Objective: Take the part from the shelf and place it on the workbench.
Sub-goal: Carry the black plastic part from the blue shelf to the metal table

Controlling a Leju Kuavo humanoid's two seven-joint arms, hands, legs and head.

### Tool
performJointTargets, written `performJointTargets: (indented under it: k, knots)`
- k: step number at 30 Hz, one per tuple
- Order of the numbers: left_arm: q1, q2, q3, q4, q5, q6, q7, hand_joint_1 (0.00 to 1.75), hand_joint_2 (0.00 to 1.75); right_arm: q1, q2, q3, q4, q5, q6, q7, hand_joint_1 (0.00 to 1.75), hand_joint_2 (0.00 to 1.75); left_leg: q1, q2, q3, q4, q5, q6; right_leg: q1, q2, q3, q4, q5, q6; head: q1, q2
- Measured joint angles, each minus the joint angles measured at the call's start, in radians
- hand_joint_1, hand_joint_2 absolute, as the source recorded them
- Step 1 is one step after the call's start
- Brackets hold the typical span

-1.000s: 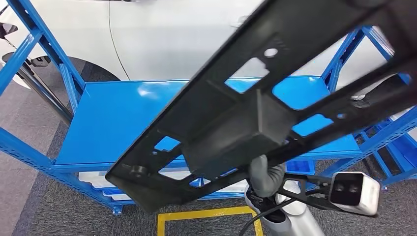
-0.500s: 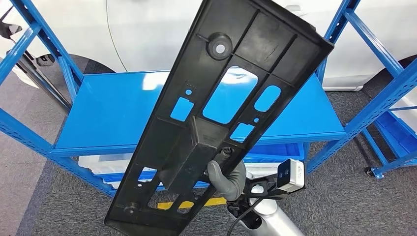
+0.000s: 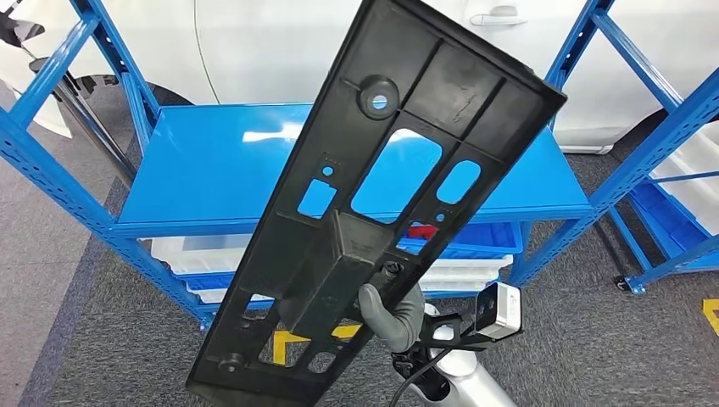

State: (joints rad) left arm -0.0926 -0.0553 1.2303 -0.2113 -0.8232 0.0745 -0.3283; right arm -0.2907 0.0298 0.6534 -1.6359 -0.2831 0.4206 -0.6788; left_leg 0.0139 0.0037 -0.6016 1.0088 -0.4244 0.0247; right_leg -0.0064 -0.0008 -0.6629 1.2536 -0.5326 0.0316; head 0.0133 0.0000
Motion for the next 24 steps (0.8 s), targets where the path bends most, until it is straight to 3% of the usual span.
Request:
performJointTargets:
  k: [1,3,5,7,8,10,12,13,14,16,18,19,20,22,23,24]
  knots:
    - [0.000,-0.001,0.000,0.000,-0.002,0.000,0.001,0.00,1.75,0.000,0.005,-0.008,-0.011,0.017,-0.018,-0.007,1.75,1.75,0.000,0.000,-0.010,0.004,0.006,-0.002,0.001,0.000,0.054,-0.071,0.019,-0.006,0.000,0.000]
    - [-0.001,-0.002,0.000,0.000,-0.004,0.001,0.001,0.00,1.75,-0.003,0.022,-0.029,-0.045,0.053,-0.058,-0.014,1.75,1.75,-0.003,-0.001,-0.022,0.008,0.019,-0.010,0.007,0.000,0.145,-0.208,0.024,-0.019,-0.001,0.000]
    - [-0.002,-0.002,0.000,0.000,-0.004,0.001,0.000,0.00,1.75,-0.015,0.041,-0.053,-0.078,0.073,-0.083,-0.017,1.75,1.75,-0.003,0.000,-0.025,0.003,0.034,-0.022,0.013,0.001,0.171,-0.259,0.018,-0.028,0.002,0.000]
    - [-0.001,-0.001,-0.001,0.000,-0.005,0.001,-0.001,0.00,1.75,-0.025,0.053,-0.071,-0.096,0.078,-0.092,-0.018,1.75,1.75,-0.003,-0.001,-0.029,-0.002,0.042,-0.034,0.010,-0.002,0.162,-0.269,0.037,-0.040,0.005,0.000]
    - [-0.001,0.000,-0.001,0.000,-0.005,0.002,-0.002,0.00,1.75,-0.028,0.058,-0.077,-0.101,0.079,-0.094,-0.017,1.75,1.75,-0.003,-0.002,-0.036,0.010,0.025,-0.038,0.007,-0.004,0.154,-0.274,0.050,-0.048,0.003,0.000]
    - [0.000,0.001,-0.001,0.000,-0.005,0.003,-0.002,0.00,1.75,-0.030,0.068,-0.084,-0.108,0.079,-0.097,-0.017,1.75,1.75,-0.001,-0.003,-0.066,0.093,-0.059,-0.043,0.004,-0.007,0.133,-0.281,0.075,-0.060,-0.002,0.000]
    - [0.000,0.002,-0.001,0.000,-0.006,0.004,-0.002,0.00,1.75,-0.030,0.074,-0.089,-0.111,0.079,-0.098,-0.017,1.75,1.75,0.000,-0.003,-0.098,0.223,-0.141,-0.050,0.006,-0.008,0.105,-0.280,0.096,-0.063,-0.006,0.000]
    - [0.000,0.002,-0.001,0.000,-0.006,0.004,-0.002,0.00,1.75,-0.030,0.074,-0.091,-0.111,0.079,-0.098,-0.017,1.75,1.75,0.000,-0.003,-0.099,0.266,-0.150,-0.052,0.007,-0.009,0.091,-0.278,0.106,-0.062,-0.005,0.000]
    - [0.000,0.003,-0.001,0.000,-0.006,0.004,-0.002,0.00,1.75,-0.030,0.075,-0.093,-0.111,0.079,-0.099,-0.017,1.75,1.75,0.000,-0.003,-0.086,0.277,-0.138,-0.053,0.007,-0.009,0.076,-0.274,0.115,-0.060,-0.006,0.000]
    - [-0.001,0.004,-0.001,0.000,-0.006,0.004,-0.002,0.00,1.75,-0.030,0.075,-0.095,-0.112,0.079,-0.099,-0.017,1.75,1.75,0.001,-0.003,-0.007,0.191,-0.086,-0.053,0.005,-0.009,0.049,-0.262,0.129,-0.054,-0.006,0.000]
    - [-0.004,0.005,-0.001,0.000,-0.006,0.004,-0.003,0.00,1.75,-0.030,0.077,-0.098,-0.118,0.085,-0.103,-0.017,1.75,1.75,-0.001,-0.004,0.087,0.055,-0.079,-0.047,0.007,-0.008,0.028,-0.248,0.139,-0.044,-0.005,0.000]
    - [-0.004,0.005,-0.001,0.000,-0.006,0.004,-0.004,0.00,1.75,-0.030,0.079,-0.100,-0.123,0.096,-0.112,-0.017,1.75,1.75,-0.003,-0.006,0.113,0.011,-0.087,-0.042,0.008,-0.009,0.023,-0.243,0.145,-0.038,-0.005,0.000]
    - [-0.004,0.005,-0.001,0.000,-0.006,0.003,-0.006,0.00,1.75,-0.030,0.083,-0.104,-0.130,0.114,-0.127,-0.017,1.75,1.75,-0.005,-0.008,0.120,-0.008,-0.095,-0.035,0.009,-0.009,0.019,-0.241,0.151,-0.033,-0.006,0.000]
    - [-0.003,0.005,-0.001,0.000,-0.010,-0.002,-0.010,0.00,1.75,-0.031,0.089,-0.117,-0.157,0.172,-0.187,-0.017,1.75,1.75,-0.005,-0.008,0.107,-0.010,-0.084,-0.020,0.008,-0.008,0.014,-0.238,0.158,-0.021,-0.007,0.000]
    - [-0.004,0.005,-0.002,0.000,-0.012,-0.006,-0.012,0.00,1.75,-0.034,0.091,-0.125,-0.177,0.208,-0.232,-0.017,1.75,1.75,-0.003,-0.006,0.098,-0.010,-0.074,-0.012,0.006,-0.006,0.007,-0.226,0.143,-0.014,-0.006,0.000]
    - [-0.004,0.005,-0.003,0.000,-0.016,-0.009,-0.014,0.00,1.75,-0.038,0.091,-0.133,-0.201,0.246,-0.288,-0.017,1.75,1.75,-0.002,-0.004,0.088,-0.011,-0.063,-0.005,0.005,-0.005,-0.006,-0.197,0.109,-0.007,-0.005,0.000]
